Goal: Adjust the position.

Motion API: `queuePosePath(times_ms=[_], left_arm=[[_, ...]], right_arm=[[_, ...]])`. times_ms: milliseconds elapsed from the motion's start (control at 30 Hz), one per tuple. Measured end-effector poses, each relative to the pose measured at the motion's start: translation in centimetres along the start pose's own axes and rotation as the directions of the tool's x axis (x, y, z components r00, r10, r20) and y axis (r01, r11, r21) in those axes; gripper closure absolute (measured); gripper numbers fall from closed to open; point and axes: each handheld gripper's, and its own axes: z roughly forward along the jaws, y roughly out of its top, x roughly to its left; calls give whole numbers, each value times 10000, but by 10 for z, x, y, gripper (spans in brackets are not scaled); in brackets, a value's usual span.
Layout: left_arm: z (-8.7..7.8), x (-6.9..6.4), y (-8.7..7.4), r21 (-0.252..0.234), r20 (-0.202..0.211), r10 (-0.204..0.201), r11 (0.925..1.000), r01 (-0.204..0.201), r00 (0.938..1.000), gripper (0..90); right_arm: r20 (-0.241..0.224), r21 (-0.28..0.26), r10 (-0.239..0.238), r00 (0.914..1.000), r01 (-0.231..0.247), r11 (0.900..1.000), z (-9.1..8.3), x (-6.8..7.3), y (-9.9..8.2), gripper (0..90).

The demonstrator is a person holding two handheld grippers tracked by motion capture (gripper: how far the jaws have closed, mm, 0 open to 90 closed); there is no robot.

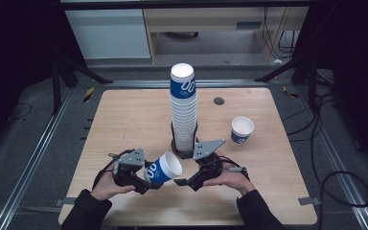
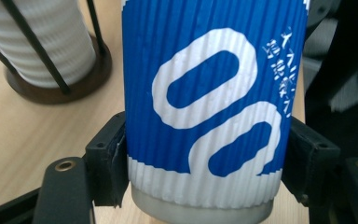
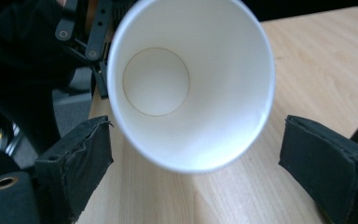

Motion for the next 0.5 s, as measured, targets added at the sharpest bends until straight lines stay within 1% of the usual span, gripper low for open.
queuePosePath(times_ms=[67, 100, 133, 233, 400, 500], left_arm=[[-2, -1, 1, -364, 38, -51, 9993, 52, 10000, 274], [-2, -2, 2, -486, 96, -48, 9988, 53, 9999, 274], [-1, -3, 3, -570, 50, -31, 9984, 34, 10000, 274], [2, -6, 4, -634, 38, 47, 9980, -45, 10000, 274], [7, -10, 6, -653, 52, 171, 9977, -168, 9998, 274], [10, -12, 7, -557, 55, 231, 9982, -228, 9997, 275]], right_arm=[[9, -284, 150, 9999, -150, 9995, 0, -1, 0, 97], [-39, -448, 246, 9997, -248, 9987, 0, -1, 1, 98], [-75, -589, 316, 9995, -320, 9978, 0, -1, 1, 100], [-347, -949, 514, 9981, -545, 9940, 1, 0, 2, 108], [-634, -1167, 635, 9960, -706, 9907, 5, 2, 4, 118], [-762, -1257, 717, 9945, -809, 9888, 7, 2, 4, 121]])
